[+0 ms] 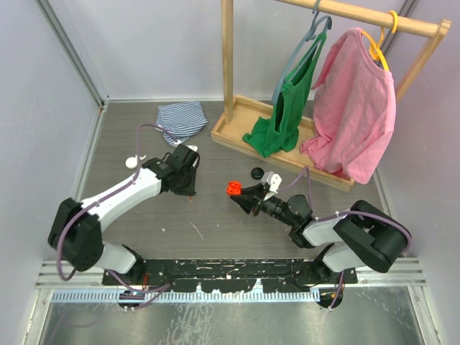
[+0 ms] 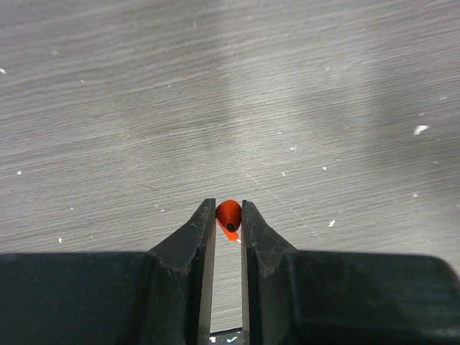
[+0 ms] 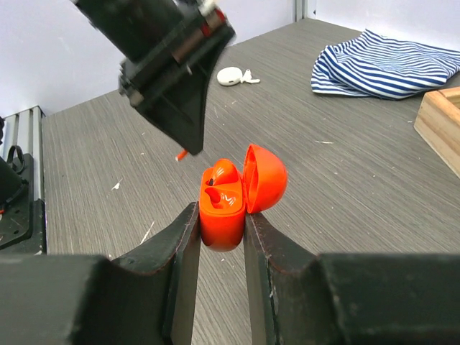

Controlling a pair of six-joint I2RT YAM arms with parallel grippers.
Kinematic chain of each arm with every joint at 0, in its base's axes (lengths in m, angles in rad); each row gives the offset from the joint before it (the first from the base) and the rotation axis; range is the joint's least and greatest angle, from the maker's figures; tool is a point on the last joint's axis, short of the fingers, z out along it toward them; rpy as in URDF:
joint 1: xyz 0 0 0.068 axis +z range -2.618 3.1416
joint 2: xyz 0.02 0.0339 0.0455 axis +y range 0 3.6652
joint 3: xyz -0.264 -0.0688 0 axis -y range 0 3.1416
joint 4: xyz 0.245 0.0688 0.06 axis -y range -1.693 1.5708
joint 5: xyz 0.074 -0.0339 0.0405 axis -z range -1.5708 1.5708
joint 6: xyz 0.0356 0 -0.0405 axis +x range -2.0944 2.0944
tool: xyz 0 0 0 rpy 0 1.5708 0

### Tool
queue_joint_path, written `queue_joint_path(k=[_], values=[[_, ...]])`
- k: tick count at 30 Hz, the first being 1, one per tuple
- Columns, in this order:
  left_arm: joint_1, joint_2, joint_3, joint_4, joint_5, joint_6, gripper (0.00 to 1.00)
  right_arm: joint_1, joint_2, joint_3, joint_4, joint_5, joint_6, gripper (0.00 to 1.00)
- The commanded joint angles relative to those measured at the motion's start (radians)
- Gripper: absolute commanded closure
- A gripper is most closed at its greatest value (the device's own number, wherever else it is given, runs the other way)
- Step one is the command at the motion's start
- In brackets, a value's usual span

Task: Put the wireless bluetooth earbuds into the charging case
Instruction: Pick up the earbud from the center of the board, then place the earbud in the charging case.

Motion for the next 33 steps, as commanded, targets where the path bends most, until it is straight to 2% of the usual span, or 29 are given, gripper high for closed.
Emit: queue_joint_path(k=[1, 7, 18, 26, 33], values=[[-0.032, -0.135, 0.040, -0.008, -0.102, -0.057, 0.87, 0.003, 0.007, 0.029, 0.083, -0.002, -0.003, 0.99], [-0.127, -0.252, 0.056, 0.028, -0.214, -0.057, 0.88, 0.004, 0.015, 0.031, 0.091, -0.002, -0.002, 0.99], [-0.335, -0.322, 0.062, 0.222, -0.381, 0.025, 0.88, 0.004, 0.033, 0.022, 0.143, -0.016, 0.018, 0.99], [-0.391, -0.366, 0.016, 0.406, -0.352, 0.084, 0.88, 0.005, 0.068, 0.031, 0.217, -0.039, 0.005, 0.99], [-0.413, -0.413, -0.033, 0.576, -0.267, 0.162, 0.87, 0.005, 0.071, 0.049, 0.289, -0.049, 0.001, 0.99]])
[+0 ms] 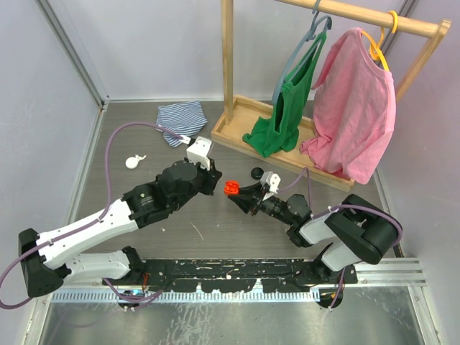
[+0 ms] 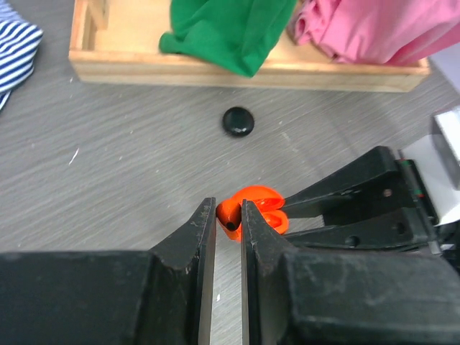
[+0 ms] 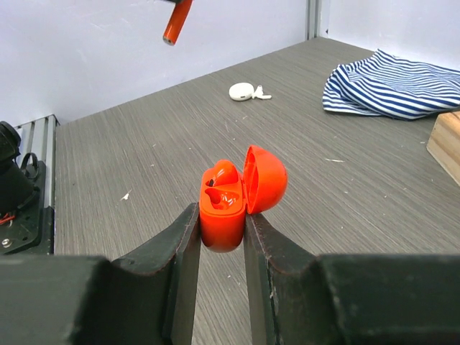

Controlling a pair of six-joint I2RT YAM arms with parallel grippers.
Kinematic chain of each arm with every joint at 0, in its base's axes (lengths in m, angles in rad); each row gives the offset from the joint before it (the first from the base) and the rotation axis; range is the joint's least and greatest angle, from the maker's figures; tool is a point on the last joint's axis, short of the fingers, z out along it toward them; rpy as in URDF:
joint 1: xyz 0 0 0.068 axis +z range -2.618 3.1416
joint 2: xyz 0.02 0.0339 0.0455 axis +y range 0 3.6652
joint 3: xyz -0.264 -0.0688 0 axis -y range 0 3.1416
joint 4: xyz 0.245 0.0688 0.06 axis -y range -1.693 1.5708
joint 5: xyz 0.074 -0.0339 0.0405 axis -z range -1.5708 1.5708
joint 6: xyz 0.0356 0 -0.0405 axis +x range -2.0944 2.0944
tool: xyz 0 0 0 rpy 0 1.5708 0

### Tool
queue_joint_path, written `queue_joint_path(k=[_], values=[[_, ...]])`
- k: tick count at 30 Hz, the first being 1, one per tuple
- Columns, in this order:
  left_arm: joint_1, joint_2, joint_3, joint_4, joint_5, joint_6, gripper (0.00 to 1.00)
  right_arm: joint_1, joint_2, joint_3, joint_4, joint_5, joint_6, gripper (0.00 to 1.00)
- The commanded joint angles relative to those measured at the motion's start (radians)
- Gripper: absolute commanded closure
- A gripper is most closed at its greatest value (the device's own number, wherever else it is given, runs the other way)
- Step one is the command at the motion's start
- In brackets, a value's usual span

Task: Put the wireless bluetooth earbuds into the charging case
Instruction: Place the earbud in the charging case.

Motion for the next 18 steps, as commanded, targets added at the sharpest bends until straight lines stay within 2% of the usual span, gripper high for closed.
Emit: queue_joint_path(k=[1, 8, 18], values=[[-0.013, -0.041, -0.026, 0.213, 0.053, 0.075, 0.87, 0.004, -0.018, 0.039, 0.172, -0.018, -0.012, 0.99], [-0.024, -0.056, -0.085, 0.356, 0.154, 0.142, 0.86, 0.005, -0.065, 0.055, 0.174, -0.042, -0.042, 0.99], [-0.038, -0.074, -0.140, 0.450, 0.226, 0.244, 0.85, 0.005, -0.119, 0.081, 0.172, -0.058, -0.048, 0.99]])
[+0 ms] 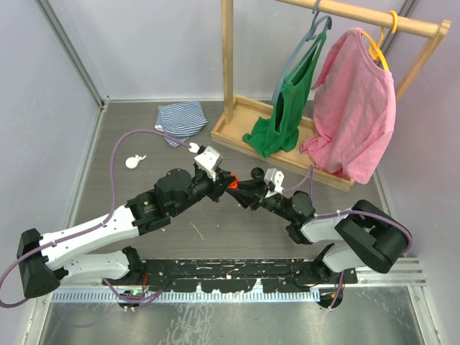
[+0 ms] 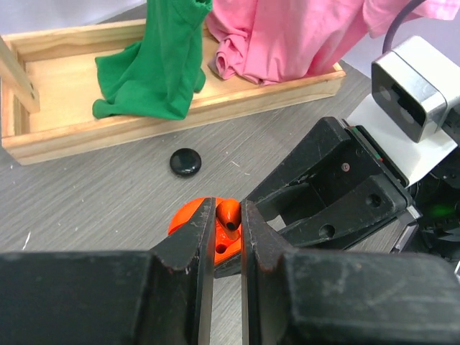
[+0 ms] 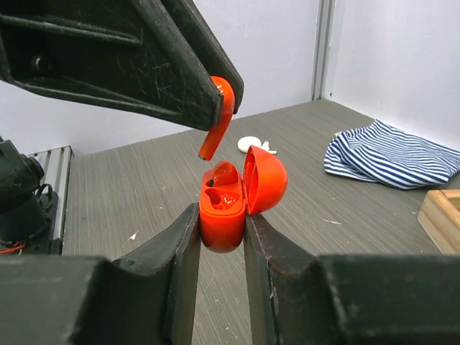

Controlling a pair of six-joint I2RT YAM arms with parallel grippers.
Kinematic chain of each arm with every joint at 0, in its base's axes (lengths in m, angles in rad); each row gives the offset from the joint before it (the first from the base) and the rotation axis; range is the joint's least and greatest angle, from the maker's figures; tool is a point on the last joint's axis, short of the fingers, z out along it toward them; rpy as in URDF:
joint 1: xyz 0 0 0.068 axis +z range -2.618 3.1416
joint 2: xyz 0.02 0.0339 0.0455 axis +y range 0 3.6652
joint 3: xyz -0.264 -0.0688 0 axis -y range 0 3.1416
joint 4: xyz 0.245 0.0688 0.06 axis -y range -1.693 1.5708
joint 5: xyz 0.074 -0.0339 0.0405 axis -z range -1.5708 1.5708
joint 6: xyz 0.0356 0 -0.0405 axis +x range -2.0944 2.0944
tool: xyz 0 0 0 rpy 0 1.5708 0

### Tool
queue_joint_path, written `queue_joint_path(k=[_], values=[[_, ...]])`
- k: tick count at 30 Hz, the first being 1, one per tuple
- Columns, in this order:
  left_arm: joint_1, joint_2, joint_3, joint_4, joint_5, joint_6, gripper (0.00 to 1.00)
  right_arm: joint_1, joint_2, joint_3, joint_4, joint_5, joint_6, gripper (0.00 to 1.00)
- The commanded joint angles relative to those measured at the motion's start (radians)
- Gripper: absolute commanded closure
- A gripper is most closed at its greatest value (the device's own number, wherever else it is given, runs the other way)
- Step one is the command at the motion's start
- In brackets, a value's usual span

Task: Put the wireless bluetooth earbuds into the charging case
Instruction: Place the earbud in the charging case.

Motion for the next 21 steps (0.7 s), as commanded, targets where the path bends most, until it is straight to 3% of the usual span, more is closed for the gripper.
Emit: queue_joint_path(k=[1, 21], values=[[-0.006, -0.040, -0.012, 0.129, 0.040, 0.070, 0.85, 0.005, -0.042, 0.032, 0.162, -0.017, -0.026, 0.99], [-0.007, -0.047, -0.066, 0.156, 0.063, 0.128, 0.86, 0.005, -0.086, 0.016, 0.161, -0.005, -0.029, 0.99]])
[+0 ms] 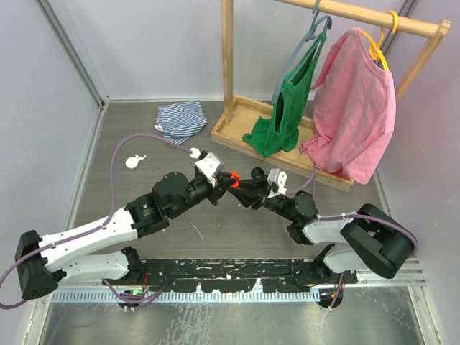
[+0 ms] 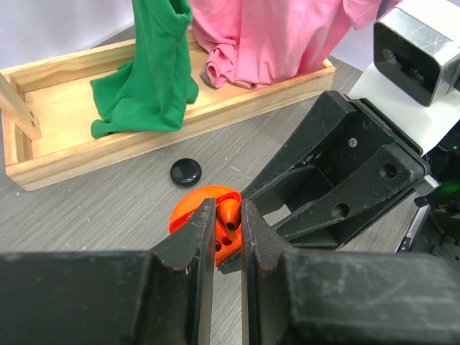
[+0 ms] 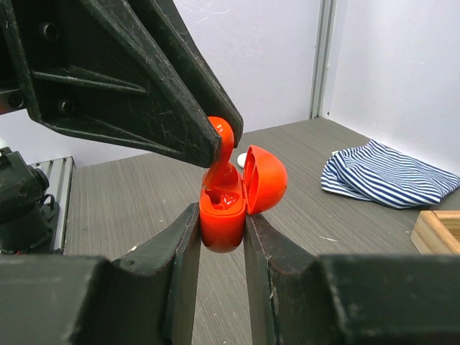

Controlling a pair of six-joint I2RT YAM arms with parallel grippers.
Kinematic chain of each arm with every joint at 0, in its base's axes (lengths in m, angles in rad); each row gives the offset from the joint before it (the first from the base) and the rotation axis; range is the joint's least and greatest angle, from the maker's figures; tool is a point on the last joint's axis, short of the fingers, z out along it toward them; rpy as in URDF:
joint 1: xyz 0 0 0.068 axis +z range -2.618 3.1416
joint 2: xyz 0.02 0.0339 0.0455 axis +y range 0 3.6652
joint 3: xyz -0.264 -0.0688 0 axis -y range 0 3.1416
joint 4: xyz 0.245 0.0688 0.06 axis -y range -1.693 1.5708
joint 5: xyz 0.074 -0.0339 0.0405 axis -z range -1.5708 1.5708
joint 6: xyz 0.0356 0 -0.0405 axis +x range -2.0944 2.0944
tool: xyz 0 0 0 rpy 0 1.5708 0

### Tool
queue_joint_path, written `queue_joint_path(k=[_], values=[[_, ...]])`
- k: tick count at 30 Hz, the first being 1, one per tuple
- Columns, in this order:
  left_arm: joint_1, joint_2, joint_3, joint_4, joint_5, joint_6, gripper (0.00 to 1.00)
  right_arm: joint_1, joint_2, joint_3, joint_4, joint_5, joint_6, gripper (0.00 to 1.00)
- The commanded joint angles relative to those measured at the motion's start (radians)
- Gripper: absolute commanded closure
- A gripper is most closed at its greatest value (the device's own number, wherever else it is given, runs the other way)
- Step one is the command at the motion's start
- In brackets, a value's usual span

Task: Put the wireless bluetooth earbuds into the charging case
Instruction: Place the earbud in the charging case.

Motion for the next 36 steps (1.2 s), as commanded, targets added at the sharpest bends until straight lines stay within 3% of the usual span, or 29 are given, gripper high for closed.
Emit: queue_joint_path(k=[1, 36], values=[[-0.005, -0.018, -0.009, 0.073, -0.004, 0.030, 0.86, 0.005, -0.030, 0.014, 0.161, 0.001, -0.021, 0.99], [-0.030, -0.041, -0.027, -0.024, 0.001, 0.095, 0.84, 0.005, -0.040, 0.001, 0.160, 0.036, -0.026, 0.99]])
